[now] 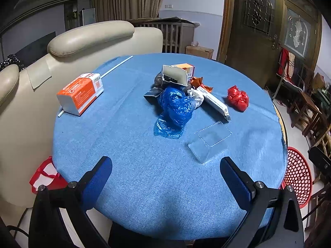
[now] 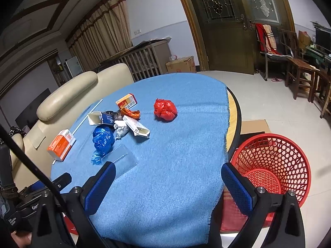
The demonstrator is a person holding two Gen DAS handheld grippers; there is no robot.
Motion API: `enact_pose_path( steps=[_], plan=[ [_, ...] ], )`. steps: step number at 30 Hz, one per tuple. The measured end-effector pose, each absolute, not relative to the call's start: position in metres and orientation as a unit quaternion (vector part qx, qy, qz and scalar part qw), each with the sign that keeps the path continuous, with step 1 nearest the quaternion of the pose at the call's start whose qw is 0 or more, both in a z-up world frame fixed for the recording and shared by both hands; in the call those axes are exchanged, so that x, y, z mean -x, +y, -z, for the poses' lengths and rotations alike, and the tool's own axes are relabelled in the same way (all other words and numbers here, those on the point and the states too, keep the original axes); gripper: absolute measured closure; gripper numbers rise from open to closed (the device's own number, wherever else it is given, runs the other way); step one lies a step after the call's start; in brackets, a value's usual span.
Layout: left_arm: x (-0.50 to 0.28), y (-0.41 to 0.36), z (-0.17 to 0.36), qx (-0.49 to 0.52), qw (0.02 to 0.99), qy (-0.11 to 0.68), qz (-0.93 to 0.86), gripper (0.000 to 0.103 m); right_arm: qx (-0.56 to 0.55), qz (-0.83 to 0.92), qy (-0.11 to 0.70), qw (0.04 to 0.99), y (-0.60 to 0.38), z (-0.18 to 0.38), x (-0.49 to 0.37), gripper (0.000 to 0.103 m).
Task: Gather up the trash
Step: 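Move both tools toward the trash pile on the blue table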
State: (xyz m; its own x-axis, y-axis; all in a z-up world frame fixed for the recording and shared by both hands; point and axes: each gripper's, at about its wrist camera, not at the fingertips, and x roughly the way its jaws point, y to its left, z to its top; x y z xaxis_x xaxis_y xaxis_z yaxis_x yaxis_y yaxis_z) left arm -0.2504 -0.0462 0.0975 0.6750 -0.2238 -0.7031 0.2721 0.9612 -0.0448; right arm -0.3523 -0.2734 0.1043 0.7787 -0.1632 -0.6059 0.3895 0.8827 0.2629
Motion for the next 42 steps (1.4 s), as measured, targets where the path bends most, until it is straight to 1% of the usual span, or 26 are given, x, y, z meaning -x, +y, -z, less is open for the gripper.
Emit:
enact_pose_path(
  steps=[33, 42],
  plan=[
    [0.252, -0.056, -0.098, -0.047, 0.912, 0.377, 0.151, 0.000, -0.195, 0.153, 0.292, 0.924, -0.277, -0.106, 0.355, 0.000],
    [0.238, -0.064, -0.092, -0.063, 0.905, 0.377, 0.185, 0.000, -0.195, 0.156, 0.286, 0.925, -0.279, -0.104, 0.359, 0.000]
  ],
)
